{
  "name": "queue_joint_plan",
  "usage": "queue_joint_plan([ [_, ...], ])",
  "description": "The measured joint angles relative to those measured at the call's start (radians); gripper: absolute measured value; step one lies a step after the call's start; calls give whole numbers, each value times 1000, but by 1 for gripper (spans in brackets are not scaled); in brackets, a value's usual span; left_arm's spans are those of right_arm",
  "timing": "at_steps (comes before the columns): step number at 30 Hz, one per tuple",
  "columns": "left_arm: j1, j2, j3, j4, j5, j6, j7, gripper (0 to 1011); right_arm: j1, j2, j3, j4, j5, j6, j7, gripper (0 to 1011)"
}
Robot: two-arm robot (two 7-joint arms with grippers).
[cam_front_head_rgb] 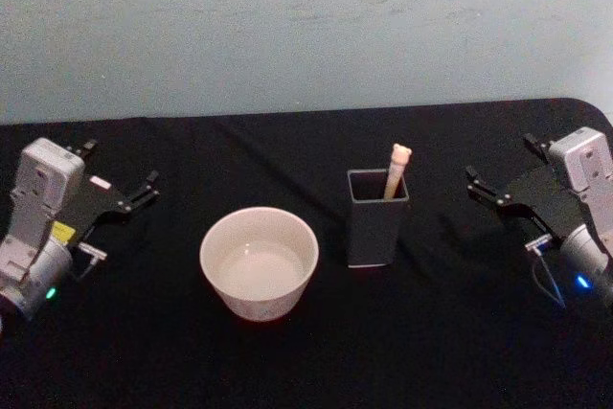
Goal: Pick up the stirring spoon with one hand, stir inside the cup, then place it back in its original position.
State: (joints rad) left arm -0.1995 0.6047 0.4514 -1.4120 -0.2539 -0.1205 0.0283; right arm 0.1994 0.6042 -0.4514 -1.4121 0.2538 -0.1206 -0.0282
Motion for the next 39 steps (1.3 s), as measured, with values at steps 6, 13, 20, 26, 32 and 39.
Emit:
queue_joint_plan([
  [6, 0, 0, 0, 0, 0, 0, 0, 1001, 0, 0, 0, 0, 0, 0, 0, 1002],
  [13, 0, 0, 0, 0, 0, 0, 0, 1001, 0, 0, 0, 0, 0, 0, 0, 1002],
  [20, 0, 0, 0, 0, 0, 0, 0, 1001, 0, 0, 0, 0, 0, 0, 0, 1000],
  [26, 0, 0, 0, 0, 0, 0, 0, 1001, 0, 0, 0, 0, 0, 0, 0, 1002],
  [32, 0, 0, 0, 0, 0, 0, 0, 1001, 0, 0, 0, 0, 0, 0, 0, 1000],
  [39, 0, 0, 0, 0, 0, 0, 0, 1001, 0, 0, 0, 0, 0, 0, 0, 1002],
])
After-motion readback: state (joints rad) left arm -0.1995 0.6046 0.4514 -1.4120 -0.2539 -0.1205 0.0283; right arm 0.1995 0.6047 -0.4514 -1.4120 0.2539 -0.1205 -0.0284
